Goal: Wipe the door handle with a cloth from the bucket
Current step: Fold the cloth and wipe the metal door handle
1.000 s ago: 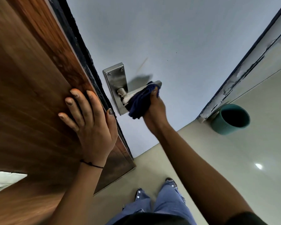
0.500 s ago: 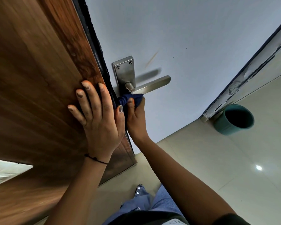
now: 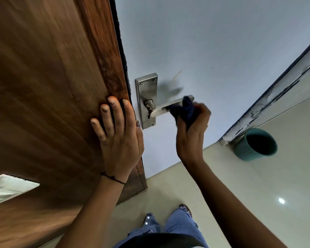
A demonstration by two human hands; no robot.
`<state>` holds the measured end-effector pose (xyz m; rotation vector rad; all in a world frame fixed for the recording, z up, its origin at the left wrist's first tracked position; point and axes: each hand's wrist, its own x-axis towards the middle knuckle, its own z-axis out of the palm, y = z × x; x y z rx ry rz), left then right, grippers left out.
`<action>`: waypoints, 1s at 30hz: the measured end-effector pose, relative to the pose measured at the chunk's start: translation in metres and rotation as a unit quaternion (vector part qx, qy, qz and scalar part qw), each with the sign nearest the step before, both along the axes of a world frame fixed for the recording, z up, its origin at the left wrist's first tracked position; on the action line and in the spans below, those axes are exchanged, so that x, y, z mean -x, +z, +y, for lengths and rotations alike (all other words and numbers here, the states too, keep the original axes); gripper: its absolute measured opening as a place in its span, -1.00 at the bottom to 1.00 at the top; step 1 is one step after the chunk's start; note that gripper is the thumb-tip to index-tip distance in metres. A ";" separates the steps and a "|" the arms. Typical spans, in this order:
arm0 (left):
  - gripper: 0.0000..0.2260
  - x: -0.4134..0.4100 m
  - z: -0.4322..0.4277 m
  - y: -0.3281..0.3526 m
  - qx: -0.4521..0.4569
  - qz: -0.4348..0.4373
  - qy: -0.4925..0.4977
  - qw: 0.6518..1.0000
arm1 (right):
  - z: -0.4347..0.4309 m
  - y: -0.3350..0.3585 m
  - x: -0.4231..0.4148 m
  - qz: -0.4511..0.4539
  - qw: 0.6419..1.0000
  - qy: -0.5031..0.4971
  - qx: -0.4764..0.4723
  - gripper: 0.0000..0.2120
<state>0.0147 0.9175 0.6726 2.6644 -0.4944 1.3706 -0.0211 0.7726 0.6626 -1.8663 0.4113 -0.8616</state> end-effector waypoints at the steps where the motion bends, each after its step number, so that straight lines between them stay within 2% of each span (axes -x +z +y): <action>1: -0.33 0.000 0.000 0.000 -0.002 0.002 -0.001 1.000 | 0.000 0.010 -0.004 -0.019 0.995 0.010 0.093 -0.65; 2: -0.34 0.001 0.001 0.001 -0.002 0.004 -0.003 1.000 | 0.000 0.017 -0.010 -0.022 0.981 0.027 0.193 -0.63; 4: -0.36 0.002 0.002 0.001 -0.001 0.011 -0.008 1.000 | 0.001 0.027 -0.022 0.002 0.919 0.080 0.386 -0.66; 6: -0.39 0.003 0.003 0.002 -0.002 0.015 -0.014 1.000 | 0.000 0.025 -0.030 0.026 0.862 0.119 0.492 -0.69; 10: -0.37 0.003 0.005 0.003 0.004 0.021 -0.026 0.999 | -0.004 0.033 -0.037 0.041 0.818 0.140 0.557 -0.69; 13: -0.38 0.004 0.005 0.003 0.006 0.018 -0.035 0.999 | 0.003 0.039 -0.040 0.039 0.747 0.159 0.645 -0.78; 15: -0.36 0.004 0.005 0.003 0.010 0.019 -0.042 0.999 | 0.008 0.036 -0.041 0.019 0.700 0.179 0.691 -0.77; 17: -0.34 0.004 0.006 0.004 0.012 0.022 -0.052 0.998 | 0.008 0.031 -0.042 0.004 0.668 0.187 0.721 -0.78; 21: -0.29 0.006 0.007 0.004 0.009 0.032 -0.058 0.998 | 0.008 0.035 -0.043 -0.005 0.632 0.220 0.743 -0.74; 24: -0.29 0.006 0.007 0.004 0.006 0.034 -0.058 0.998 | 0.006 0.030 -0.041 0.001 0.592 0.238 0.770 -0.67; 28: -0.30 0.007 0.007 0.006 0.002 0.041 -0.055 0.998 | -0.006 0.029 -0.034 0.006 0.524 0.263 0.810 -0.91; 30: -0.29 0.007 0.007 0.006 0.000 0.045 -0.057 0.997 | -0.015 0.032 -0.027 -0.017 0.541 0.294 0.788 -0.84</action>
